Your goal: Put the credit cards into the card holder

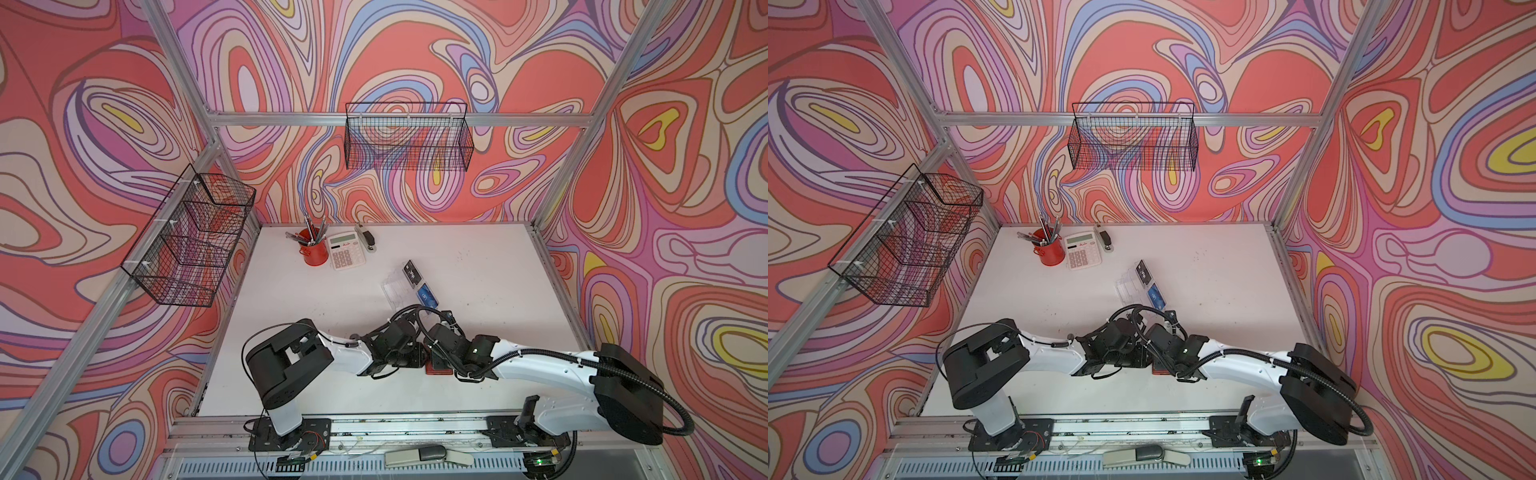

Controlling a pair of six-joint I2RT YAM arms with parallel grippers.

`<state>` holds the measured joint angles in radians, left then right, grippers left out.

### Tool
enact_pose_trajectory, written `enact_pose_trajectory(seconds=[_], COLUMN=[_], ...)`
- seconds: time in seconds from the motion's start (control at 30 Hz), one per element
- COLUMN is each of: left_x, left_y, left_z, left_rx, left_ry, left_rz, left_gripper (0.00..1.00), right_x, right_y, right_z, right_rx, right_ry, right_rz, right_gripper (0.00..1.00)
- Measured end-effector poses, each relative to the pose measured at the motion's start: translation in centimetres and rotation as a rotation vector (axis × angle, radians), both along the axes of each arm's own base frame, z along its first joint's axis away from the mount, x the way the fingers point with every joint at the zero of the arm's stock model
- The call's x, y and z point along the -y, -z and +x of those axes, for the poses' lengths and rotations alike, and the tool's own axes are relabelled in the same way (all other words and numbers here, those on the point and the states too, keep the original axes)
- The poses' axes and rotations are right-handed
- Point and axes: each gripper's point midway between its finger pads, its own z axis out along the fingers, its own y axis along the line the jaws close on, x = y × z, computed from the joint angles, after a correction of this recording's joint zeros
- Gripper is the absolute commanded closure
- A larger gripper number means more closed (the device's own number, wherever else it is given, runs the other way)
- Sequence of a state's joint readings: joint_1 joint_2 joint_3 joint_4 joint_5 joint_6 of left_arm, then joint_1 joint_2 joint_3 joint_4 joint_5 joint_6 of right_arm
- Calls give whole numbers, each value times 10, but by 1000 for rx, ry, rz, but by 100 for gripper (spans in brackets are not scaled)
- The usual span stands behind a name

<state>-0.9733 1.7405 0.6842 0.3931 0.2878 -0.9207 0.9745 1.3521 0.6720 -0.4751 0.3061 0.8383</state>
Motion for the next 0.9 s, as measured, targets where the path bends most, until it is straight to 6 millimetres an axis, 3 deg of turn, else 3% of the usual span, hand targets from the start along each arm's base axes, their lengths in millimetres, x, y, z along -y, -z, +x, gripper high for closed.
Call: enact_pose_trajectory(seconds=[0.9], left_x=[0], left_y=[0], left_z=[0], left_rx=[-1], left_ry=[0], left_rz=[2], left_gripper=[75], right_x=[2], right_y=[6], right_z=[-1], right_rx=[-15], right_ry=[-11], right_rz=[-23], right_gripper=[100])
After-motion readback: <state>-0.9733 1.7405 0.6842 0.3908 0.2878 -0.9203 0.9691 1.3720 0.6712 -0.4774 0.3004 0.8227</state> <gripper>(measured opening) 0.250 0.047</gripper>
